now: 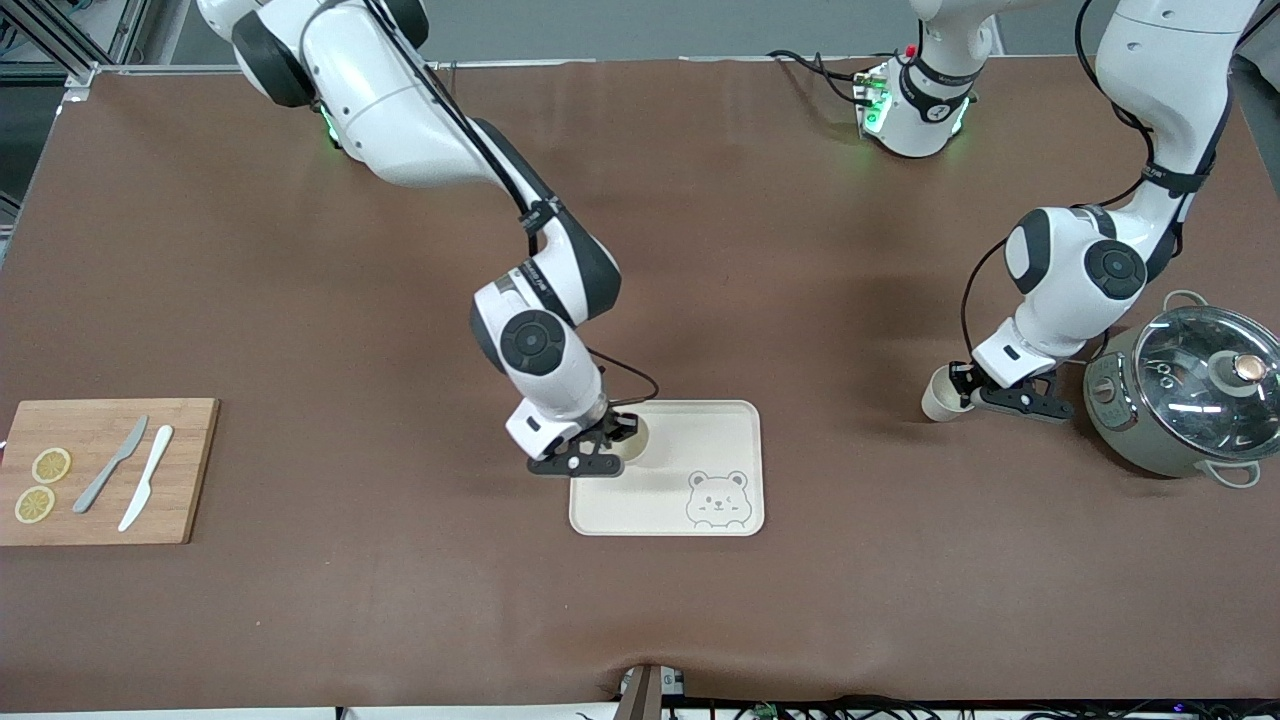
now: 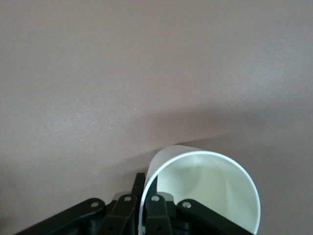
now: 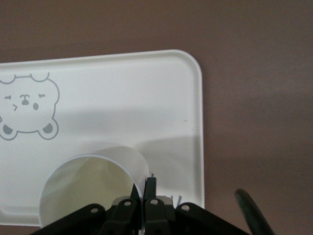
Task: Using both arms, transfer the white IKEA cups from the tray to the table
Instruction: 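Lift the second cup with the right gripper toward the cutting board, then lower the cup beside the pot and open the left gripper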
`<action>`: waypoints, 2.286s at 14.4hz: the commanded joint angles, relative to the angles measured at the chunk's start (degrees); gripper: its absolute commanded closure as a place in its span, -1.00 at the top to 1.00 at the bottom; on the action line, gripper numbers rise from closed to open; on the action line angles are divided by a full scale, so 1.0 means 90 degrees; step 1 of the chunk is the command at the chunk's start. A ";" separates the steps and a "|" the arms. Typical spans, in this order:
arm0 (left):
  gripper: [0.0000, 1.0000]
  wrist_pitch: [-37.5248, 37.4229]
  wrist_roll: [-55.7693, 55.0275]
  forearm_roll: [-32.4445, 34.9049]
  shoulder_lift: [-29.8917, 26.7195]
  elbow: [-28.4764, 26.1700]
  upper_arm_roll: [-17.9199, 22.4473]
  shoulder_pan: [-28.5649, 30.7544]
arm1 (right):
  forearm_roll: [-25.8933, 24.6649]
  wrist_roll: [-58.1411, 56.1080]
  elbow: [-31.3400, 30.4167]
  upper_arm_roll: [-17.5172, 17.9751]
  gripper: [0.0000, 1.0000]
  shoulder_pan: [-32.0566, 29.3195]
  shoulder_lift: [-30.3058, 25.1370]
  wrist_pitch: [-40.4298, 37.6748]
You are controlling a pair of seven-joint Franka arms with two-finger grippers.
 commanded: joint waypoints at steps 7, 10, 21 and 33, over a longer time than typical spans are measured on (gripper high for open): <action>-1.00 0.0064 0.0001 0.0039 0.0026 0.0073 -0.0102 0.0038 | -0.0500 -0.2808 -0.1157 0.0007 -1.00 -0.1894 -0.2870 -0.2952; -1.00 0.0064 0.0011 -0.0019 0.0016 0.0073 -0.0111 0.0037 | -0.0856 -0.4347 -0.2564 0.0017 -1.00 -0.2917 -0.3878 -0.2613; -1.00 -0.0082 -0.0136 -0.0342 0.0357 0.0209 -0.0287 0.0047 | -0.0299 -0.5661 -0.5633 0.0027 -1.00 -0.4045 -0.4086 0.0883; 1.00 -0.0617 -0.0302 -0.0342 0.0047 0.0209 -0.0277 0.0057 | -0.0202 -0.5661 -0.5839 0.0056 -1.00 -0.3918 -0.3432 0.1811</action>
